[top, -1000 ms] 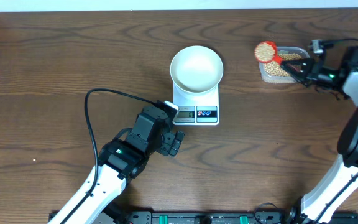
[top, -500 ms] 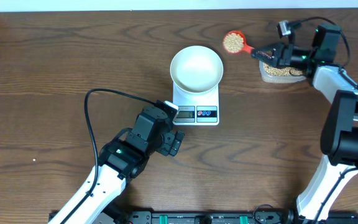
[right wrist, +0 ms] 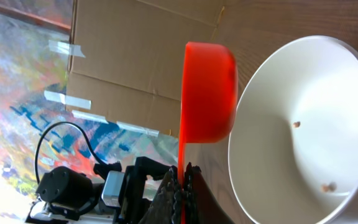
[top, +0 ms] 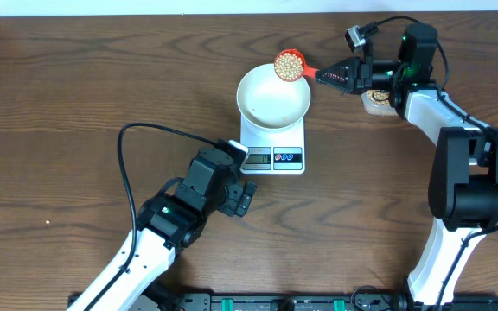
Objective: Scoop item into bowl and weigh 50g on scale
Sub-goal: 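Lift the filled scoop and carry it left over the bowl, then tilt the scoop with the right gripper to pour beans into bowl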
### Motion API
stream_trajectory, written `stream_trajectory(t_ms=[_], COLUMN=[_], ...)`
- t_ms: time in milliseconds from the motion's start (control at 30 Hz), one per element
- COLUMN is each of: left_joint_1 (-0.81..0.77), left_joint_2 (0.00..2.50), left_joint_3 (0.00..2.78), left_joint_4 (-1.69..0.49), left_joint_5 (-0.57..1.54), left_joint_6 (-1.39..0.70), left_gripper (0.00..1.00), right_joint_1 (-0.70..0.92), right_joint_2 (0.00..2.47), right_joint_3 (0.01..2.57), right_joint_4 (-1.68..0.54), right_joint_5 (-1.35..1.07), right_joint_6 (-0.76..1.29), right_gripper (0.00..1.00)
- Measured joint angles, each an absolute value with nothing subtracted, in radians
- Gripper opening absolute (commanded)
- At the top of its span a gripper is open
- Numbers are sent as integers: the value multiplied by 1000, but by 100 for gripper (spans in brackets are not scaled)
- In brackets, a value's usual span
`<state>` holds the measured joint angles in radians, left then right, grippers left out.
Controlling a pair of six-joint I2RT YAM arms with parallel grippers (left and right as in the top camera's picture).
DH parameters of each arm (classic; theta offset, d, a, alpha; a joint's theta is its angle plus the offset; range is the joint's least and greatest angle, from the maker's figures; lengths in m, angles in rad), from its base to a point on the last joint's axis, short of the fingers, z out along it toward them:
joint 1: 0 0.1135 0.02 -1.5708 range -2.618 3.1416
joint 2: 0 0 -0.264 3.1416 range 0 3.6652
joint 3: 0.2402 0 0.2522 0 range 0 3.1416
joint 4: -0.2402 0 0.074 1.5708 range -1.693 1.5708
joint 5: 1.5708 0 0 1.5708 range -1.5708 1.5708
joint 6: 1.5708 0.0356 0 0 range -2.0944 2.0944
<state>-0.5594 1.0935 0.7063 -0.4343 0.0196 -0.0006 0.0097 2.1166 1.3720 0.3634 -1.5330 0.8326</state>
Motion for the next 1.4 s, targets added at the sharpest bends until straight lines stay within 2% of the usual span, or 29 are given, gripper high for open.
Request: stream_trajectory(t_ms=[233,667,1033,1400], left_joint_1=[-559,-559,-559,-559], left_joint_2=[1093,1093,1093,1093], left_joint_3=[706,706,706,706], left_joint_4=[-434,-434,-434,-434], left_joint_5=[20,20,20,20], left_joint_6=[0,-1,-1,0], left_gripper=[91,91,91,91], right_joint_1=[19,131,133,133], right_joint_2=[2117,2117,2117,2117], right_joint_3=[1372,1372,1372,1372], right_joint_4=[362,361,214,166], right_joint_5=[-1516,-1469,-1377,-1349], right_joint_6=[805,686,574,497], right_gripper=[1,2,1,2])
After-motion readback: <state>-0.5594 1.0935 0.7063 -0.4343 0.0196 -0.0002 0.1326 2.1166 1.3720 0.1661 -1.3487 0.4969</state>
